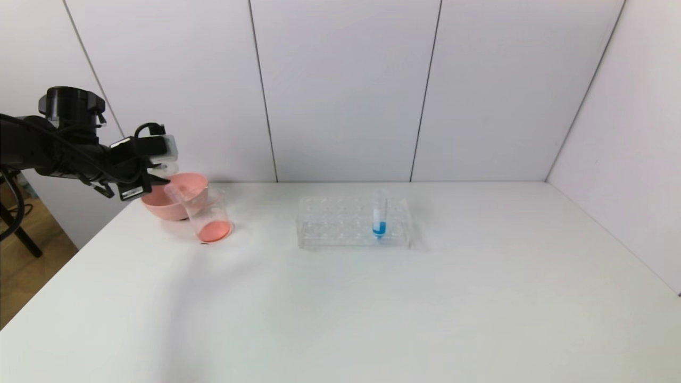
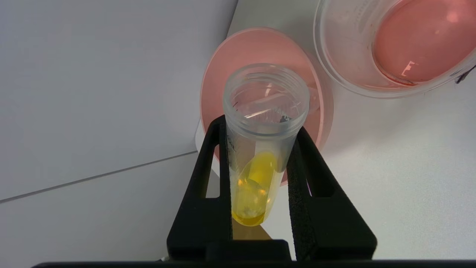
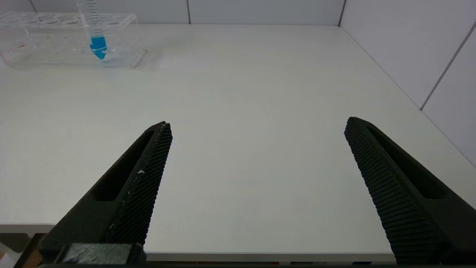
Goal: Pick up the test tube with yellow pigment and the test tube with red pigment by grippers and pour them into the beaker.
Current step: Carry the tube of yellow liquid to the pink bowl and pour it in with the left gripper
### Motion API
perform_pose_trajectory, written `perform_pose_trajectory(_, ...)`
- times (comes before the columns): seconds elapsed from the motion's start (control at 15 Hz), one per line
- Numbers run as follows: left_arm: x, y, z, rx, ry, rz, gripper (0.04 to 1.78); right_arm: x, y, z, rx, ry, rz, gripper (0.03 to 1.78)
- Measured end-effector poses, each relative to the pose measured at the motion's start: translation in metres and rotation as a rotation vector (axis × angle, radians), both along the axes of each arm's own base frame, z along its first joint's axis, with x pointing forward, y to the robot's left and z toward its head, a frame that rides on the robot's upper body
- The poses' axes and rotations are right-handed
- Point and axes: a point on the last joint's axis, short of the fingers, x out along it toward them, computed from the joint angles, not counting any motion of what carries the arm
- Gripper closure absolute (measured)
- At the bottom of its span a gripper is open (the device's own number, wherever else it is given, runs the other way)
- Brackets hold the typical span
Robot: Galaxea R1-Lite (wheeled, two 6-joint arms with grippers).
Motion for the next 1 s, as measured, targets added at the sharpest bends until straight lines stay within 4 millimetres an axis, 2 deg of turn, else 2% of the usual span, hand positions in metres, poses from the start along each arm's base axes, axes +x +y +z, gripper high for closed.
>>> perform_pose_trajectory(1.0,0.0014,-0.0043,-0.0016,0.051,-0.006,-0.065,1.38,0.0,0.0,0.0,0.0,0.0,-0.001,0.11)
